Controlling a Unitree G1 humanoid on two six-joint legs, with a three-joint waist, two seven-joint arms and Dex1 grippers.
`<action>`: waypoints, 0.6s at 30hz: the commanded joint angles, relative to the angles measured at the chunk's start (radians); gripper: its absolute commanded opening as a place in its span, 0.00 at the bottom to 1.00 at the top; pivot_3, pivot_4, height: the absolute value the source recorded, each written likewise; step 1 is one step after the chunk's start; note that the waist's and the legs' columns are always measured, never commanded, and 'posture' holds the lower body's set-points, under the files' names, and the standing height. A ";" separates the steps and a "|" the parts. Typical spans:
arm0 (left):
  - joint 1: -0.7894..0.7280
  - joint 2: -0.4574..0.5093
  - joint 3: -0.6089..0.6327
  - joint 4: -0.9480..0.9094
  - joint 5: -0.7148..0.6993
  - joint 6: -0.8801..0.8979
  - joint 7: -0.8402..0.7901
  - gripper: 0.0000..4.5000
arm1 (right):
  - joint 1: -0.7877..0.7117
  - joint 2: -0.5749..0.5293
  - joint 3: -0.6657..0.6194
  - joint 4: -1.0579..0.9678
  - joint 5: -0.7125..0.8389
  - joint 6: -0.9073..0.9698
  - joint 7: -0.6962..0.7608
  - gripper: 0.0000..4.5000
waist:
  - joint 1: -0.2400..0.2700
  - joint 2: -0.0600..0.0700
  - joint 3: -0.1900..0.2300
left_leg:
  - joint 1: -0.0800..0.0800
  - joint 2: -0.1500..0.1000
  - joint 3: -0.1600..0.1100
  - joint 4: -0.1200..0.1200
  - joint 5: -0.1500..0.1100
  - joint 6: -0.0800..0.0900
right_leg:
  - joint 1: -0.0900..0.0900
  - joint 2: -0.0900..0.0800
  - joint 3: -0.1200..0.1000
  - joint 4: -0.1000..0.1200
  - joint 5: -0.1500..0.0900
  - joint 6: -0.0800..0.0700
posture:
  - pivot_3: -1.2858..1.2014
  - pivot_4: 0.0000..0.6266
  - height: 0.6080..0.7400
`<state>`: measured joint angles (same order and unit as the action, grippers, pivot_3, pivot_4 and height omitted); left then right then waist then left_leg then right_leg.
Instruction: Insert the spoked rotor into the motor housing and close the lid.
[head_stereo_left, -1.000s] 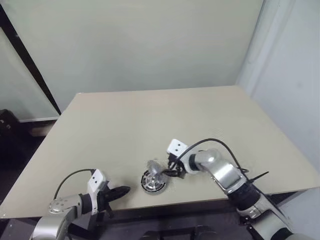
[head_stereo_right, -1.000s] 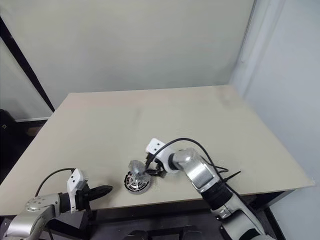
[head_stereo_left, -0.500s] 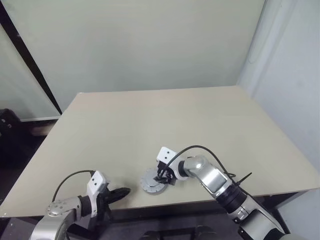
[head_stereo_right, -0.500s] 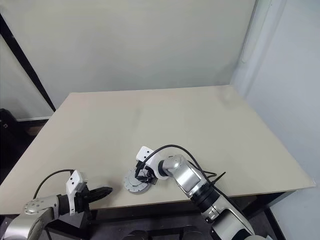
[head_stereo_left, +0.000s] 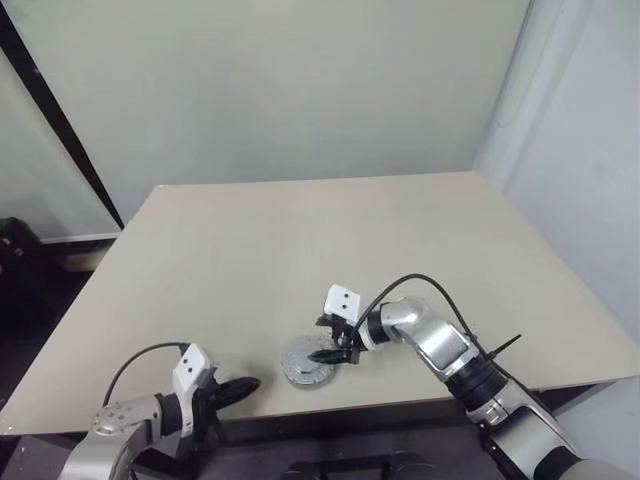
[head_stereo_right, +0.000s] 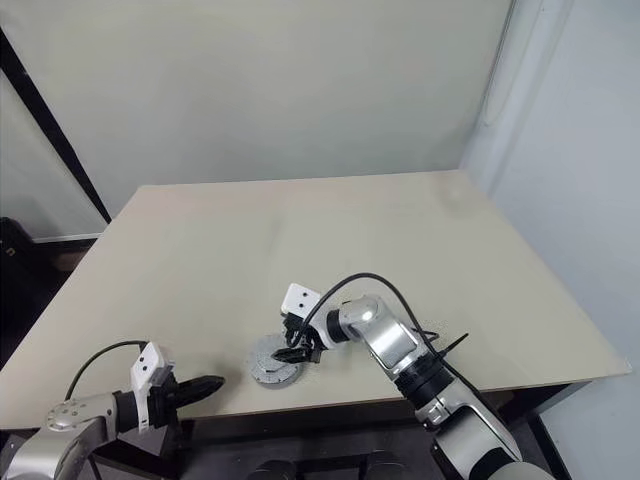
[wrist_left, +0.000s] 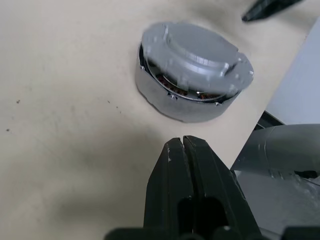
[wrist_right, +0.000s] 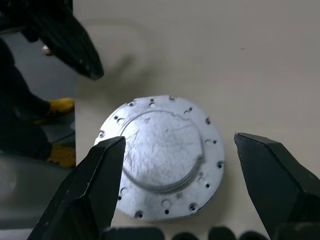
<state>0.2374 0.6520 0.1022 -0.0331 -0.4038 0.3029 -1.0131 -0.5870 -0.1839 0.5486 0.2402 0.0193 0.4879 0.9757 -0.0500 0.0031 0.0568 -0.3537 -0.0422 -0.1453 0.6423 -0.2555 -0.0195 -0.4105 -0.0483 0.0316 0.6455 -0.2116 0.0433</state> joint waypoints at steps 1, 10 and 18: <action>-0.016 0.008 0.021 -0.020 -0.012 -0.013 -0.007 0.00 | -0.039 0.021 -0.004 0.054 -0.005 -0.068 0.014 0.85 | 0.000 0.000 0.000 | 0.000 0.000 0.000 0.000 0.000 0.000 | 0.000 0.000 0.000 0.000 0.000 0.000 | 0.52 0.00 1.00; -0.006 0.021 0.028 -0.021 -0.010 -0.018 -0.018 0.00 | -0.069 0.070 0.000 0.196 -0.037 -0.145 0.020 0.85 | 0.000 0.000 0.000 | 0.001 0.000 0.000 0.000 0.000 0.000 | 0.000 0.000 0.000 0.000 0.000 0.000 | 0.52 0.00 1.00; 0.003 0.027 0.035 -0.025 -0.011 -0.020 -0.019 0.00 | -0.061 0.084 0.021 0.207 -0.058 -0.144 0.057 0.85 | 0.000 0.002 0.001 | 0.002 0.000 0.000 0.000 0.000 0.000 | 0.000 0.000 0.001 0.001 0.000 0.000 | 0.52 0.00 1.00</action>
<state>0.2443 0.6630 0.1039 -0.0332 -0.4037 0.2992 -1.0256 -0.6264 -0.1051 0.5656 0.4604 -0.0347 0.3530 1.0196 -0.0502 0.0050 0.0578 -0.3518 -0.0421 -0.1452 0.6421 -0.2555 -0.0195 -0.4098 -0.0478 0.0321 0.6462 -0.2113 0.0428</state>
